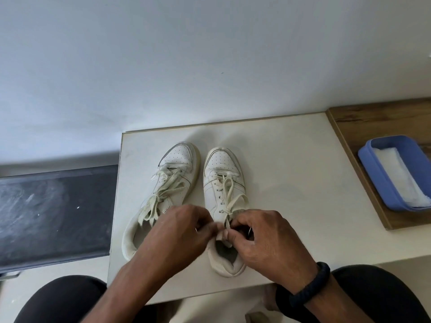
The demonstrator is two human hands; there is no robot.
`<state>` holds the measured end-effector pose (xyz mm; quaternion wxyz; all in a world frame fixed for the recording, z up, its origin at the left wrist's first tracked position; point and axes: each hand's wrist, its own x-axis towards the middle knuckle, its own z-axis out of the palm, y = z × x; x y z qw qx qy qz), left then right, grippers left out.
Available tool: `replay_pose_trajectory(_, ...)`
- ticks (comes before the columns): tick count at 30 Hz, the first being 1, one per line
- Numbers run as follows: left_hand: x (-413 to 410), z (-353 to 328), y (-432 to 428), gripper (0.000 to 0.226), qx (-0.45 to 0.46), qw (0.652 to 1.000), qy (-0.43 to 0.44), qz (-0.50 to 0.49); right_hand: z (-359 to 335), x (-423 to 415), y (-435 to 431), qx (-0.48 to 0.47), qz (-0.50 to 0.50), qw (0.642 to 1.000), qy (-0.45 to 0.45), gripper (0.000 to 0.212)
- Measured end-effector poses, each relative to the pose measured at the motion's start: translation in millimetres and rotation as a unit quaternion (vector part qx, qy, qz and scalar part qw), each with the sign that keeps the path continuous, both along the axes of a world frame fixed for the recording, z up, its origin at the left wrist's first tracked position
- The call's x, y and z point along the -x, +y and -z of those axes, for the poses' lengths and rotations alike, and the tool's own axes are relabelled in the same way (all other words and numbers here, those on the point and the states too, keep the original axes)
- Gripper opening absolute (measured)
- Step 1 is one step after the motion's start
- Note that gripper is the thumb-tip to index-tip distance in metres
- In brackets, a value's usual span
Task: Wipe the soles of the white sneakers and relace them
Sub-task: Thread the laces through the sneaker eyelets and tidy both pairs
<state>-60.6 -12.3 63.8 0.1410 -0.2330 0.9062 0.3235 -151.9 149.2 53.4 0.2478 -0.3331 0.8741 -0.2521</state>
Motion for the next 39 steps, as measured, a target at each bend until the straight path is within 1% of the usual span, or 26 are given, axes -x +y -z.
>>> replay_pose_trajectory(1, 2.8, 1.4, -0.2, 0.038, -0.005, 0.999, 0.033, -0.038, -0.3, -0.8, -0.3, 0.0, 0.009, 1.0, -0.001, 0.029)
replay_pose_trajectory(3, 13.1, 7.0, 2.6, 0.044, -0.005, 0.99, 0.099, -0.102, -1.4, -5.6, -3.2, -0.008, 0.026, 0.999, 0.038, 0.038)
replay_pose_trajectory(5, 27.1, 12.5, 8.7, 0.054, 0.01, 0.989, 0.105, -0.107, 0.3, -14.6, -10.3, -0.023, 0.031, 0.992, 0.12, 0.038)
replay_pose_trajectory(7, 38.8, 17.2, 12.8, 0.059, 0.03, 0.992, 0.086, -0.083, 3.3, -22.4, -18.8, -0.029, 0.029, 0.978, 0.204, 0.033)
replay_pose_trajectory(8, 44.0, 17.7, 12.6, 0.058, 0.04, 0.994, 0.071, -0.067, 3.6, -24.5, -22.6, -0.031, 0.031, 0.973, 0.225, 0.033)
replay_pose_trajectory(11, 59.7, 11.9, 5.6, 0.053, 0.068, 0.998, -0.001, -0.001, 9.3, -29.9, -26.7, -0.032, 0.03, 0.97, 0.239, 0.037)
replay_pose_trajectory(14, 73.2, 3.3, 6.5, 0.051, 0.131, 0.987, -0.055, 0.075, 13.2, -34.4, -25.5, -0.019, 0.037, 0.967, 0.252, 0.038)
replay_pose_trajectory(16, 80.0, 0.3, 11.7, 0.042, 0.155, 0.982, -0.055, 0.093, 14.0, -34.9, -24.6, -0.015, 0.039, 0.97, 0.24, 0.036)
replay_pose_trajectory(18, 85.2, 1.2, 17.3, 0.018, 0.159, 0.981, -0.037, 0.1, 15.8, -33.0, -23.7, -0.017, 0.038, 0.976, 0.213, 0.035)
replay_pose_trajectory(19, 86.3, 2.2, 18.4, 0.012, 0.156, 0.982, -0.031, 0.099, 15.8, -32.5, -23.2, -0.022, 0.041, 0.982, 0.185, 0.036)
replay_pose_trajectory(20, 86.3, 4.0, 17.5, 0.011, 0.15, 0.984, -0.021, 0.09, 15.6, -31.0, -22.8, -0.029, 0.043, 0.985, 0.162, 0.037)
replay_pose_trajectory(22, 84.6, 7.8, 9.5, 0.019, 0.129, 0.991, 0.008, 0.042, 15.0, -27.2, -20.0, -0.045, 0.039, 0.992, 0.107, 0.035)
replay_pose_trajectory(23, 83.4, 8.4, 3.2, 0.023, 0.106, 0.994, 0.019, 0.012, 14.4, -25.5, -18.0, -0.039, 0.042, 0.994, 0.094, 0.031)
replay_pose_trajectory(26, 77.3, 11.2, -14.3, 0.027, 0.0, 0.996, 0.054, -0.068, 10.0, -21.4, -17.4, -0.031, 0.04, 0.995, 0.081, 0.025)
replay_pose_trajectory(28, 74.8, 13.9, -13.1, 0.024, -0.036, 0.992, 0.081, -0.091, 7.3, -19.4, -18.9, -0.042, 0.039, 0.996, 0.069, 0.025)
replay_pose_trajectory(31, 72.3, 18.8, -1.9, 0.02, -0.043, 0.987, 0.124, -0.096, 5.8, -17.2, -20.8, -0.077, 0.029, 0.994, 0.075, 0.025)
replay_pose_trajectory(34, 70.4, 29.9, -0.4, 0.016, 0.01, 0.981, 0.177, -0.076, 3.4, -16.8, -22.4, -0.107, 0.011, 0.991, 0.083, 0.028)
replay_pose_trajectory(36, 68.6, 31.6, -5.4, 0.017, 0.038, 0.979, 0.187, -0.076, 1.7, -17.1, -22.1, -0.117, 0.009, 0.989, 0.088, 0.03)
replay_pose_trajectory(39, 65.5, 27.7, -17.6, 0.012, 0.033, 0.98, 0.176, -0.084, -0.8, -17.3, -22.0, -0.125, 0.008, 0.987, 0.096, 0.032)
